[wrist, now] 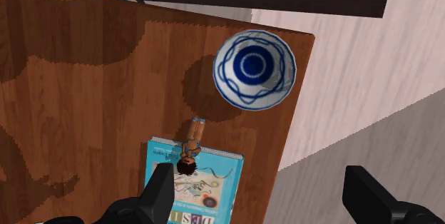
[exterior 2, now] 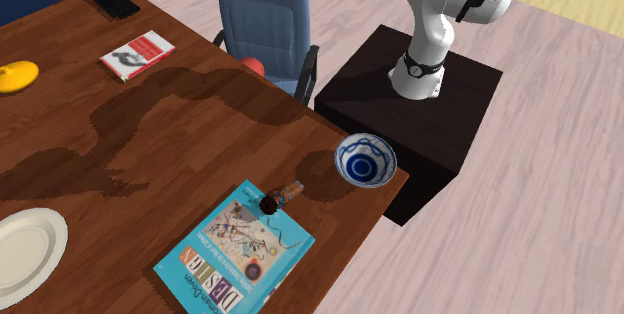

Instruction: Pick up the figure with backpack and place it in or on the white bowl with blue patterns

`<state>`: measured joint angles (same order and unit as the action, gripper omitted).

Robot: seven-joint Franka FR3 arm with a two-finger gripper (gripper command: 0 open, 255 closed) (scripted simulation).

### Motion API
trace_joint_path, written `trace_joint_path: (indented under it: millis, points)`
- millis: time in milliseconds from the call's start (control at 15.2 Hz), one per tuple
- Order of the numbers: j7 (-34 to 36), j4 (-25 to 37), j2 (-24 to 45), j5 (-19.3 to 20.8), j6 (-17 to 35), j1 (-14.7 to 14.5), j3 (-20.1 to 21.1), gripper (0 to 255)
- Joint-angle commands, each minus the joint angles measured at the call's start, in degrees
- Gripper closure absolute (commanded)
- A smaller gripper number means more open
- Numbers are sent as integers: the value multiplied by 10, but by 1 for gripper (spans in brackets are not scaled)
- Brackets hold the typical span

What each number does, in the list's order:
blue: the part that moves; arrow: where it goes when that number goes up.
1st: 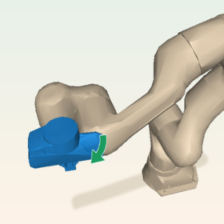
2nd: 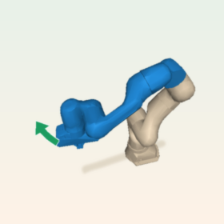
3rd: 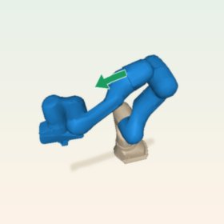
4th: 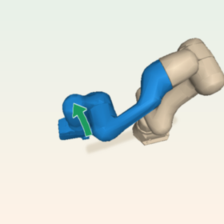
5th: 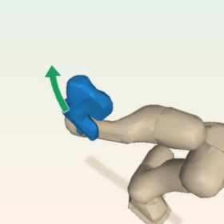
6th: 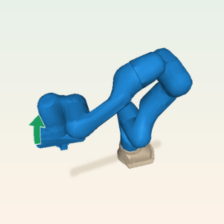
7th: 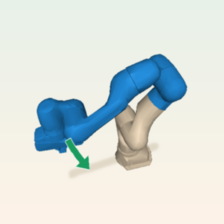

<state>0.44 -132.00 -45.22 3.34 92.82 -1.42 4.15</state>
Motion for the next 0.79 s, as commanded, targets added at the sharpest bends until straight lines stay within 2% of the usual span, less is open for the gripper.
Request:
trace_joint_path:
  millis: [0,726]
  points:
    - [0,0,0,0,0,0,0,0]
    - [-52,-88,123,12,205,17,-64,0]
